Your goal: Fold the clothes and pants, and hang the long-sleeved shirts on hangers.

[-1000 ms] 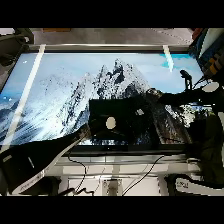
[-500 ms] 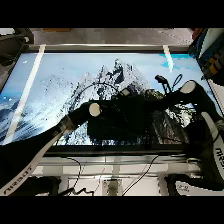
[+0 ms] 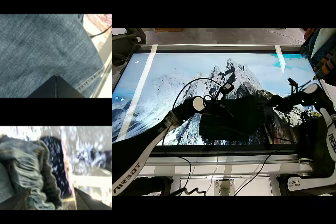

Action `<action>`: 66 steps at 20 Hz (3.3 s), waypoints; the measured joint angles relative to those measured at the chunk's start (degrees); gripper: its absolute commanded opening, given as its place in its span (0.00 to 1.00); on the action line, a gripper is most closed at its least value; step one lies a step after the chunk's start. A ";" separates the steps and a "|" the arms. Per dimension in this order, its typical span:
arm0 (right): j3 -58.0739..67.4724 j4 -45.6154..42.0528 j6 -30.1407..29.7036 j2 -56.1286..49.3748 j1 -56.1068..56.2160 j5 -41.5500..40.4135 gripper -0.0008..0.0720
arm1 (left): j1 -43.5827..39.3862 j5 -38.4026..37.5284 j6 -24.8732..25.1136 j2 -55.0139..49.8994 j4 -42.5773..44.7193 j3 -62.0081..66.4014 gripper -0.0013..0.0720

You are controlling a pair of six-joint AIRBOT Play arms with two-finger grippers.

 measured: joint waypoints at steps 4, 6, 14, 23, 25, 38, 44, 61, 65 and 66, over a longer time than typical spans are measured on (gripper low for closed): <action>-2.14 11.47 -8.28 -6.95 -3.21 5.66 0.87 | 0.11 -0.72 -0.37 0.00 0.00 0.00 0.05; -2.97 18.95 -13.92 -9.46 -2.60 7.80 0.87 | 0.13 -0.81 -0.35 -0.02 0.00 0.00 0.05; -3.37 36.04 -27.91 -12.15 3.39 16.85 0.92 | 0.13 -0.57 -0.37 -2.12 0.02 0.00 0.05; -3.34 30.53 -24.79 -12.28 15.39 1.64 0.57 | 0.17 -0.55 -0.52 -2.58 2.64 0.00 0.05; -3.37 30.23 -24.04 -12.37 18.78 -2.43 0.06 | 0.17 -0.59 -1.77 -2.27 6.67 0.00 0.05; 14.03 29.75 -9.84 3.06 6.36 5.73 0.04 | 3.48 -0.66 -5.14 22.21 22.71 0.00 0.05; 24.02 18.95 4.31 18.71 -14.23 12.22 0.04 | 4.37 -0.61 -5.09 31.82 23.34 0.00 0.05; 30.99 -23.54 17.51 27.08 -57.57 35.47 0.96 | 4.46 -0.57 -5.09 34.23 23.54 0.00 0.05; 30.99 -25.68 17.66 26.84 -58.14 34.73 0.95 | 4.46 -0.57 -5.09 34.23 23.54 0.00 0.05; 30.99 -25.64 17.68 26.69 -58.21 34.67 0.95 | 4.46 -0.55 -5.09 34.23 23.54 0.00 0.05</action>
